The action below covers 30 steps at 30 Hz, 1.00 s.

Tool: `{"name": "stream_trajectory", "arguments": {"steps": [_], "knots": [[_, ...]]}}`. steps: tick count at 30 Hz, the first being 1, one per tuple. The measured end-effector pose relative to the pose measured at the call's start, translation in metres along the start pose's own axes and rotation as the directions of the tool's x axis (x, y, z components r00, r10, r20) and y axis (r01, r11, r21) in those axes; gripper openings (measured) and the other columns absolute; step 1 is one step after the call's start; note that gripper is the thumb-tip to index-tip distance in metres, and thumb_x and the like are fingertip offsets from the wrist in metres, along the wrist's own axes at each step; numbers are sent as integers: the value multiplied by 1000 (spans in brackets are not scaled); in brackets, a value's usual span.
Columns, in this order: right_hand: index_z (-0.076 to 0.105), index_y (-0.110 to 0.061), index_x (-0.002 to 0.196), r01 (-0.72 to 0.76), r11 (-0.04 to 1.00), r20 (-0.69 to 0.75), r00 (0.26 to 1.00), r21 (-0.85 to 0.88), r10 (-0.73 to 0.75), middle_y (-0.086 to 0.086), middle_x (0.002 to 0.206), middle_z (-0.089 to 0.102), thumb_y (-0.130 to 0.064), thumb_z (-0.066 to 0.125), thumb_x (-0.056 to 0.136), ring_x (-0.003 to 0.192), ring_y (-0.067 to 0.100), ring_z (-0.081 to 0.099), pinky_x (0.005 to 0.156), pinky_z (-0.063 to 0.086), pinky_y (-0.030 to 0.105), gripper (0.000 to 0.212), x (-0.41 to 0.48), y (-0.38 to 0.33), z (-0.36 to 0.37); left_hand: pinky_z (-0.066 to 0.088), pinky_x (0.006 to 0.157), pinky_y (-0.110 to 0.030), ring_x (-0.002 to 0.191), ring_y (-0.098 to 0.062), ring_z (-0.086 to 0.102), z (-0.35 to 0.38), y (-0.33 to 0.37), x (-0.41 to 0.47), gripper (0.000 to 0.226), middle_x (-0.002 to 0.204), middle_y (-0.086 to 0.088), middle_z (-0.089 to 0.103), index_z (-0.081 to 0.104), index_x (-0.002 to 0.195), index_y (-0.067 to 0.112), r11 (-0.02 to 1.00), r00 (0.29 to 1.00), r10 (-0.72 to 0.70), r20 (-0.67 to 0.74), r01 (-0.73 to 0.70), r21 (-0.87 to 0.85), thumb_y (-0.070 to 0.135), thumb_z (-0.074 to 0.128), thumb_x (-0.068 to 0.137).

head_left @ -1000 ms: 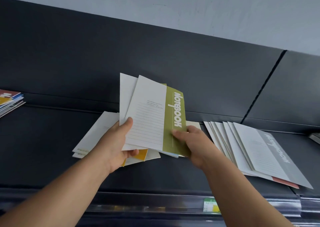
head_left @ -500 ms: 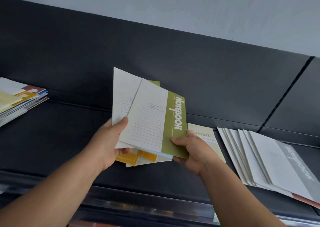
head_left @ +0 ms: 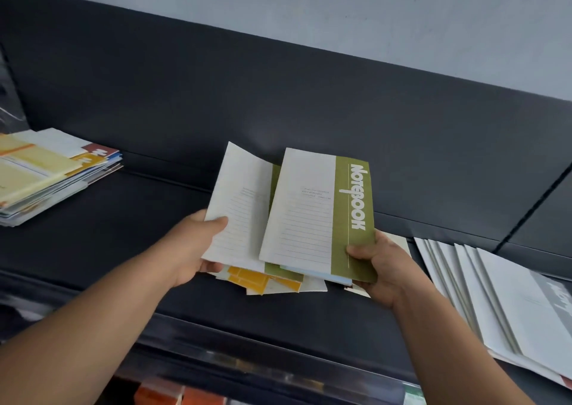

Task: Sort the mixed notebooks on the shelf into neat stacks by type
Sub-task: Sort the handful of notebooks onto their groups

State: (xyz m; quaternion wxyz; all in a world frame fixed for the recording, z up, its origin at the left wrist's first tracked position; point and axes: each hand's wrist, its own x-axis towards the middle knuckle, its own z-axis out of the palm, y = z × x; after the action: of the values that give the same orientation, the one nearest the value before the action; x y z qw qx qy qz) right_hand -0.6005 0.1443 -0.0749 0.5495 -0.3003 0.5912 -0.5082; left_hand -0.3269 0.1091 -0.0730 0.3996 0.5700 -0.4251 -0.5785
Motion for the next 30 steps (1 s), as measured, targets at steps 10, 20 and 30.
{"name": "stream_trajectory", "arguments": {"steps": [10, 20, 30], "knots": [[62, -16, 105, 21, 998, -22, 1000, 57, -19, 3, 87, 76, 11, 54, 89, 79, 25, 71, 76, 58, 46, 33, -1, 6, 0, 47, 87, -39, 114, -26, 52, 1, -8, 17, 56, 128, -5, 54, 40, 141, 16, 548, 920, 374, -117, -118, 828, 47, 46, 95], [63, -5, 109, 3, 993, 47, 999, 120, -9, 14, 97, 76, 11, 58, 86, 84, 31, 72, 74, 58, 44, 28, -5, 7, 14, 52, 61, -27, 71, -16, 66, 43, 7, -11, 11, 97, 2, 71, 67, 100, 19, 952, 986, 133, 96, -154, 263, 18, 57, 95], [59, -5, 113, -41, 996, 85, 996, 81, 34, 17, 102, 74, -6, 61, 92, 84, 33, 72, 61, 59, 45, 22, -6, 2, -3, 48, 58, -24, 77, -18, 63, 32, 8, -9, 17, 100, 1, 66, 63, 106, 18, 960, 972, 222, -78, -204, 192, 10, 52, 97]]}}
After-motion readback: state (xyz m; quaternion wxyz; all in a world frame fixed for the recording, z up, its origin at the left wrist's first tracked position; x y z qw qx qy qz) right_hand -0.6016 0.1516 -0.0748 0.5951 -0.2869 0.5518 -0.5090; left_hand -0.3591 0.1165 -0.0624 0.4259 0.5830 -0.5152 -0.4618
